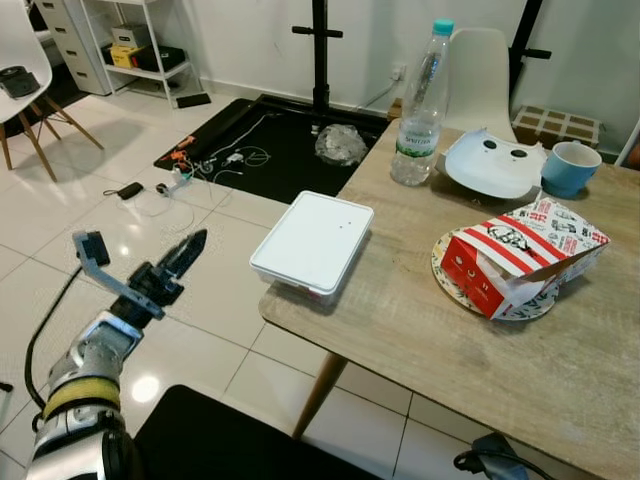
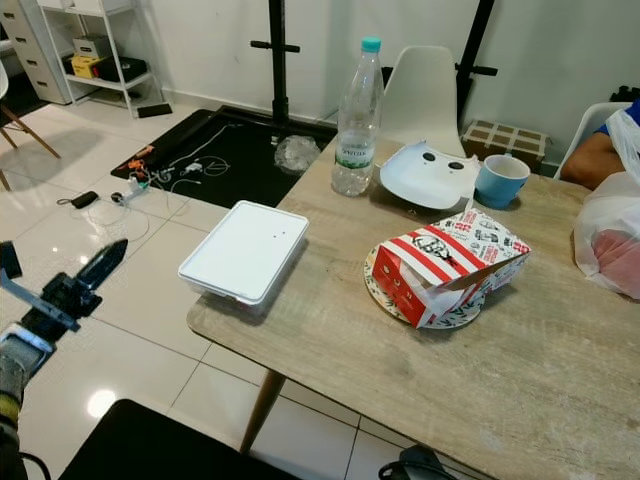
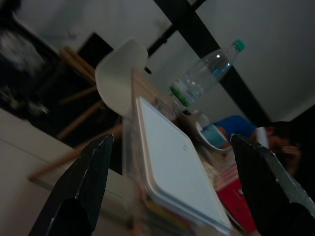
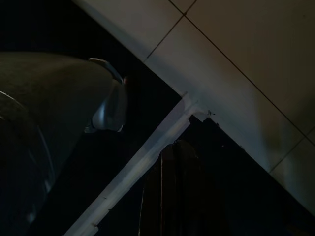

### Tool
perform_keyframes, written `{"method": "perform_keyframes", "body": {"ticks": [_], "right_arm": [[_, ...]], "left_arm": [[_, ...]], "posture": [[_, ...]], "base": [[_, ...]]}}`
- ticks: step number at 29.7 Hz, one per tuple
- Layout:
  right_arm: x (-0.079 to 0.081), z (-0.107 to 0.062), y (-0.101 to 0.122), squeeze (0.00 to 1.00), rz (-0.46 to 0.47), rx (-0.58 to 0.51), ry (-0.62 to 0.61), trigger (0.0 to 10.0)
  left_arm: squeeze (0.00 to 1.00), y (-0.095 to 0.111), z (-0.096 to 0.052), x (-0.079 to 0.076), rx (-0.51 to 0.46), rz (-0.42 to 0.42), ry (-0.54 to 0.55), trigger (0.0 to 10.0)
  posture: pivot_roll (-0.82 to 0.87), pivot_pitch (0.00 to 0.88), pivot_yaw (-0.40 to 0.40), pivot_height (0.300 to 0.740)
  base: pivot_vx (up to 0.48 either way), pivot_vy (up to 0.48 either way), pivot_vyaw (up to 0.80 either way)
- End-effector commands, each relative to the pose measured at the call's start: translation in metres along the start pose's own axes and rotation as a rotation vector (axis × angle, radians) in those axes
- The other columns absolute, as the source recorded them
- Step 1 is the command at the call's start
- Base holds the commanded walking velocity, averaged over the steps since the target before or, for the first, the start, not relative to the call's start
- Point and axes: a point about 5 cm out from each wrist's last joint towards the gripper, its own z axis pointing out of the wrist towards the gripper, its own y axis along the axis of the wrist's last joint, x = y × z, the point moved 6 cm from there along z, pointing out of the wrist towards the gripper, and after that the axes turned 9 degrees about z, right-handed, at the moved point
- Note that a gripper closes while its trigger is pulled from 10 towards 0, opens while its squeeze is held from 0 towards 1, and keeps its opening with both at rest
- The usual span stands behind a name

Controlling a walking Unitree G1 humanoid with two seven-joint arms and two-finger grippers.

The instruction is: Restocking fridge

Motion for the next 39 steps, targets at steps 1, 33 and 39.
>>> {"method": "perform_keyframes", "body": {"ticks": [1,33,39], "right_arm": [[-0.004,0.0,0.003,0.0,0.005,-0.01,-0.011,10.0],[-0.004,-0.003,-0.017,0.0,0.045,0.003,-0.016,10.0],[-0.004,-0.003,-0.019,0.0,0.042,0.005,-0.015,10.0]], "left_arm": [[0.0,-0.015,-0.002,-0.002,0.026,-0.07,-0.021,10.0],[0.0,-0.036,0.032,-0.012,0.06,-0.204,-0.01,10.0],[0.0,-0.039,0.039,-0.016,0.08,-0.215,-0.027,10.0]], "posture": [[-0.05,0.0,-0.001,0.74],[-0.05,0.075,0.046,0.74],[-0.06,0.082,0.049,0.74]], "base": [[0.0,0.0,0.0],[0.0,0.0,0.0],[0.0,0.0,0.0]]}}
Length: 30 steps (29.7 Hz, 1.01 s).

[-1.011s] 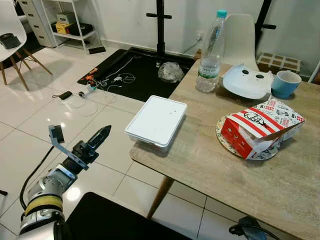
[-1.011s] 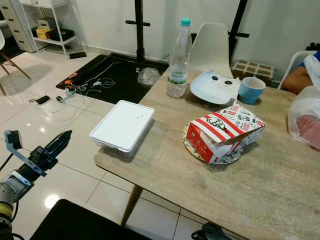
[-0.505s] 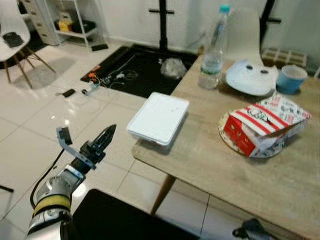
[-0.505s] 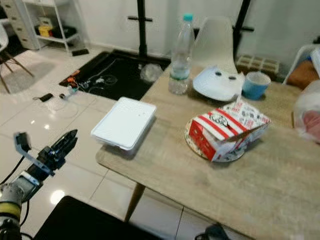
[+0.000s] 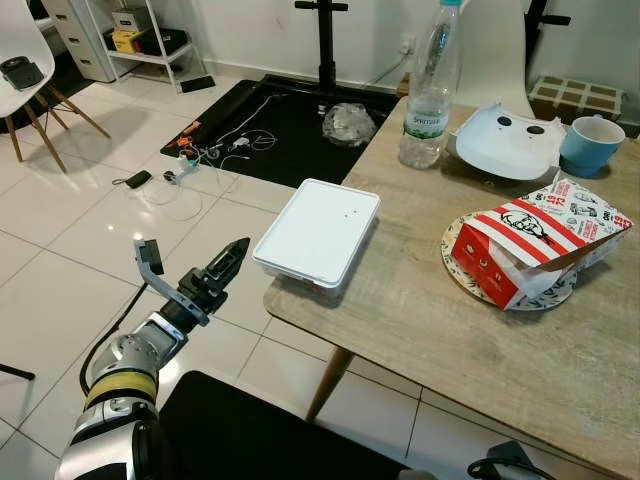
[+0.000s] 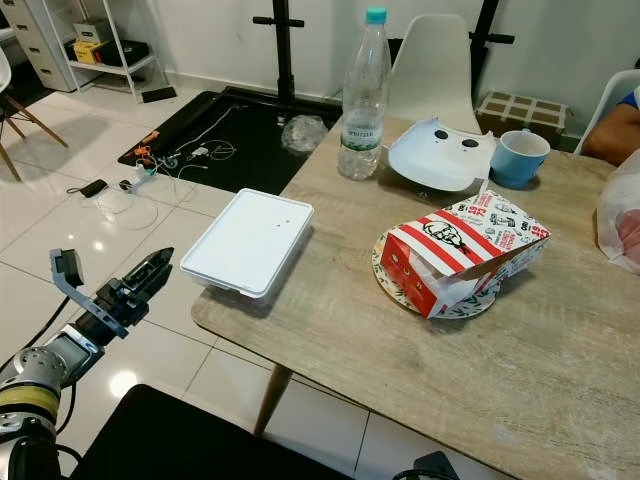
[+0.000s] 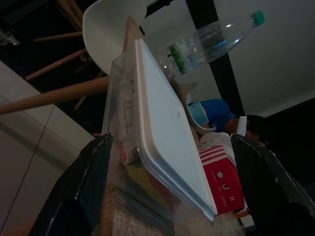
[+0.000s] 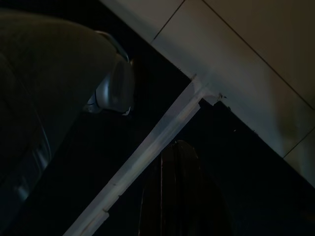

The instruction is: Restocking fridge

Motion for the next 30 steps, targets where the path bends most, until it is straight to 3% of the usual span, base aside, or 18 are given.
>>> {"method": "perform_keyframes", "body": {"ticks": [1,30], "right_arm": [[0.002,0.0,-0.003,0.0,0.008,-0.005,0.006,10.0],[0.004,-0.001,-0.009,0.0,0.028,-0.007,0.006,10.0]], "left_arm": [[0.0,-0.007,0.004,-0.001,0.029,-0.019,-0.001,10.0],[0.0,-0.039,0.025,-0.014,0.152,-0.065,-0.066,10.0]], "posture": [[-0.06,0.084,0.055,0.74],[-0.07,0.096,0.083,0.74]], "base": [[0.0,0.0,0.0],[0.0,0.0,0.0]]}}
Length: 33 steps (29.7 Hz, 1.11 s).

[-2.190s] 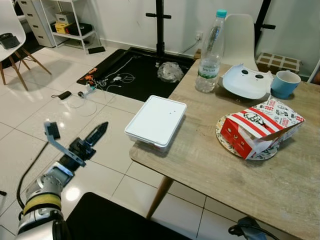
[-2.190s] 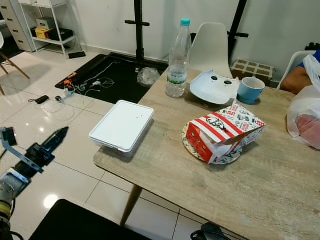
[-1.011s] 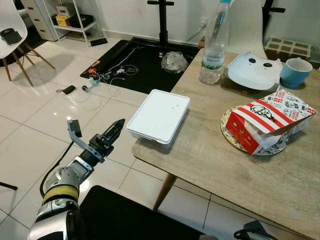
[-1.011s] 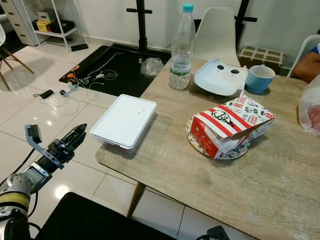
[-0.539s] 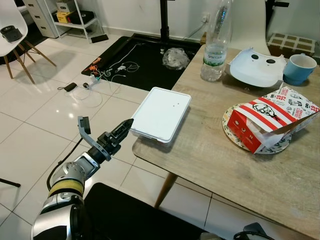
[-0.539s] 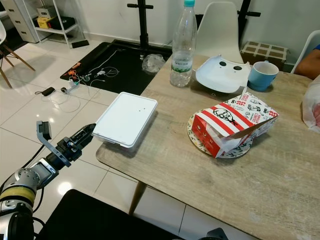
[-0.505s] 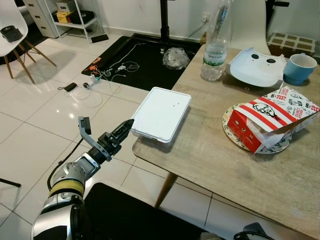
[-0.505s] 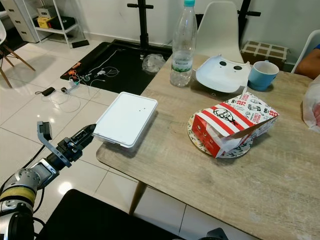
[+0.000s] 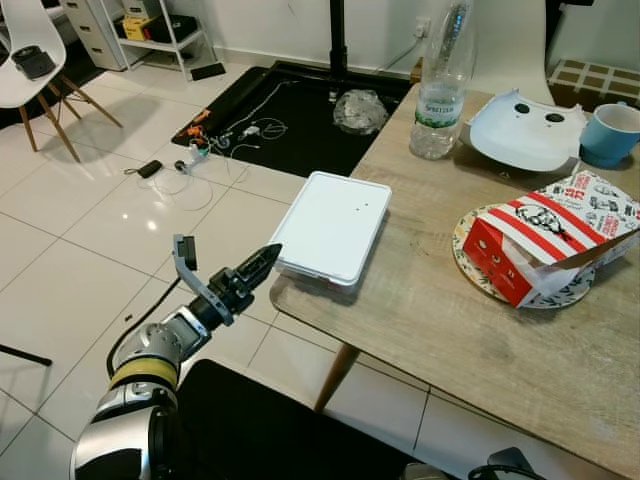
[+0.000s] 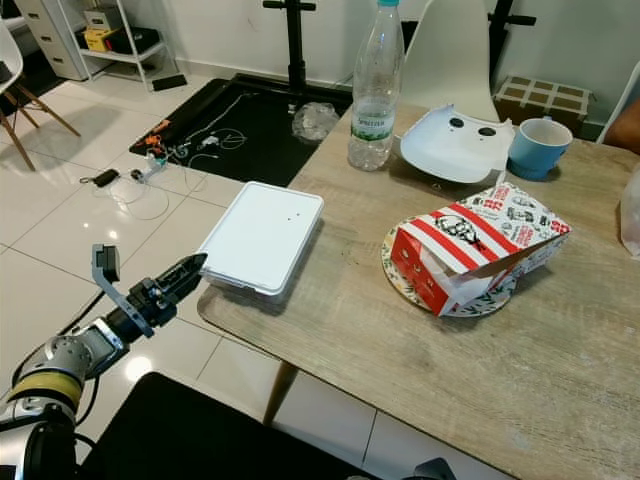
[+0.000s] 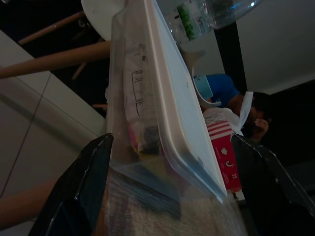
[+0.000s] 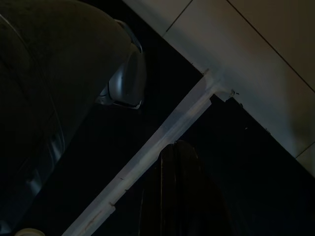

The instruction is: Restocking fridge

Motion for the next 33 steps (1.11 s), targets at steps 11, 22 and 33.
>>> {"method": "perform_keyframes", "body": {"ticks": [11,22,33], "right_arm": [[0.004,0.001,0.0,0.0,0.027,-0.014,0.004,10.0],[0.004,0.001,0.003,0.0,0.026,-0.017,0.003,10.0],[0.001,0.001,0.008,0.0,0.025,-0.027,-0.002,10.0]], "left_arm": [[0.0,-0.015,0.008,-0.001,0.047,-0.003,-0.002,10.0],[0.0,-0.02,0.003,0.006,0.074,0.007,0.032,0.0],[0.0,-0.02,0.001,0.001,0.077,0.005,-0.011,0.0]], "posture": [[-0.08,0.093,0.086,0.74],[-0.08,0.089,0.083,0.74],[-0.08,0.075,0.076,0.74]], "base": [[0.0,0.0,0.0],[0.0,0.0,0.0],[0.0,0.0,0.0]]}}
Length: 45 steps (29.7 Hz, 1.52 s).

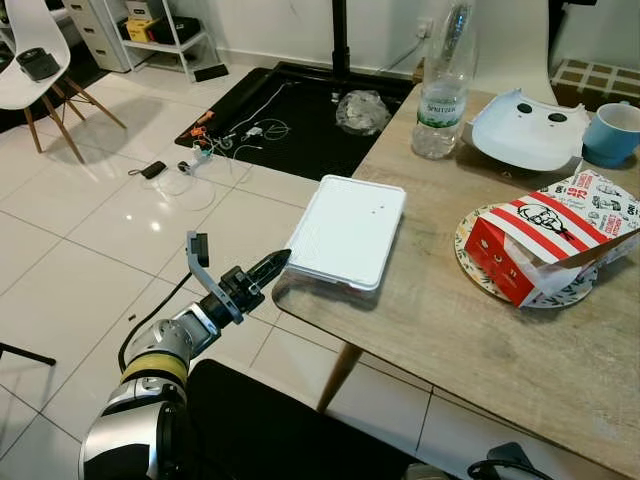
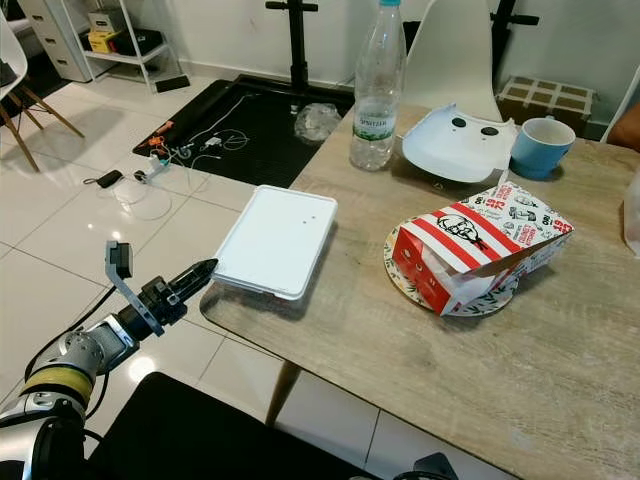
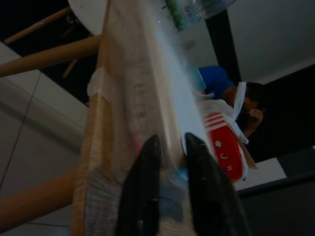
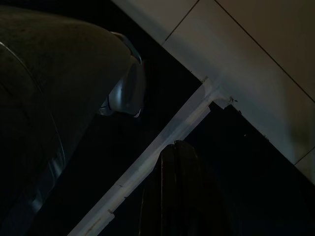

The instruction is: Restocking fridge

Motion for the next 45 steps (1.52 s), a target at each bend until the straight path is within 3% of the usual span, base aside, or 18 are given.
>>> {"method": "perform_keyframes", "body": {"ticks": [1,12,19,21,22,23,25,33,37,38,39,41,45], "right_arm": [[0.002,0.0,-0.001,0.0,0.022,-0.006,0.001,10.0],[0.001,0.0,0.002,0.0,0.024,-0.01,-0.001,10.0],[0.001,0.001,0.005,0.0,0.025,-0.015,-0.001,10.0],[0.002,0.001,0.007,0.0,0.028,-0.02,-0.001,10.0],[0.002,0.001,0.007,0.0,0.028,-0.02,-0.001,10.0],[0.003,0.002,0.009,0.0,0.029,-0.023,0.002,10.0],[0.004,0.002,0.01,0.0,0.03,-0.024,0.004,10.0],[0.006,0.003,0.019,0.0,0.031,-0.037,0.007,10.0],[0.005,0.003,0.022,0.0,0.029,-0.042,0.006,10.0],[0.004,0.003,0.024,0.0,0.028,-0.044,0.004,10.0],[0.004,0.003,0.024,0.0,0.029,-0.046,0.003,10.0],[0.003,0.003,0.025,0.0,0.03,-0.048,0.001,10.0],[0.003,0.003,0.024,0.0,0.03,-0.046,0.002,10.0]], "left_arm": [[0.0,-0.013,-0.006,0.006,0.045,-0.024,0.031,0.0],[0.0,-0.013,-0.007,-0.002,0.046,-0.024,-0.028,0.0],[0.0,-0.002,-0.008,-0.008,0.004,-0.008,-0.071,0.0],[0.0,0.02,-0.009,-0.018,-0.074,0.015,-0.113,0.0],[0.0,0.02,-0.009,-0.018,-0.074,0.015,-0.113,0.0],[0.0,0.044,-0.01,-0.032,-0.152,0.044,-0.175,0.0],[0.0,0.052,-0.009,-0.042,-0.175,0.068,-0.211,0.0],[0.0,0.038,0.001,-0.07,-0.171,0.066,-0.322,0.0],[0.0,0.028,0.005,-0.072,-0.155,0.052,-0.321,0.0],[0.0,0.016,0.007,-0.07,-0.125,0.075,-0.292,3.2],[0.0,0.011,0.007,-0.068,-0.11,0.098,-0.279,10.0],[0.0,0.003,0.006,-0.061,-0.081,0.141,-0.234,10.0],[0.0,0.007,0.0,-0.046,-0.083,0.224,-0.131,10.0]], "posture": [[-0.08,0.075,0.076,0.74],[-0.08,0.06,0.069,0.74],[-0.08,0.047,0.065,0.74],[-0.07,0.034,0.06,0.74],[-0.07,0.034,0.06,0.74],[-0.06,0.029,0.057,0.74],[-0.06,0.021,0.053,0.74],[-0.05,0.0,0.041,0.74],[-0.05,0.0,0.037,0.74],[-0.05,0.0,0.038,0.74],[-0.05,0.0,0.038,0.74],[-0.05,0.0,0.038,0.74],[-0.05,0.0,0.034,0.74]], "base": [[0.0,0.0,0.0],[0.0,0.0,0.0],[0.0,0.0,0.0],[0.0,0.0,0.0],[0.0,0.0,0.0],[0.0,0.0,0.0],[0.0,0.0,0.0],[0.0,0.0,0.0],[0.0,0.0,0.0],[0.0,0.0,0.0],[0.0,0.0,0.0],[0.0,0.0,0.0],[0.0,0.0,0.0]]}}
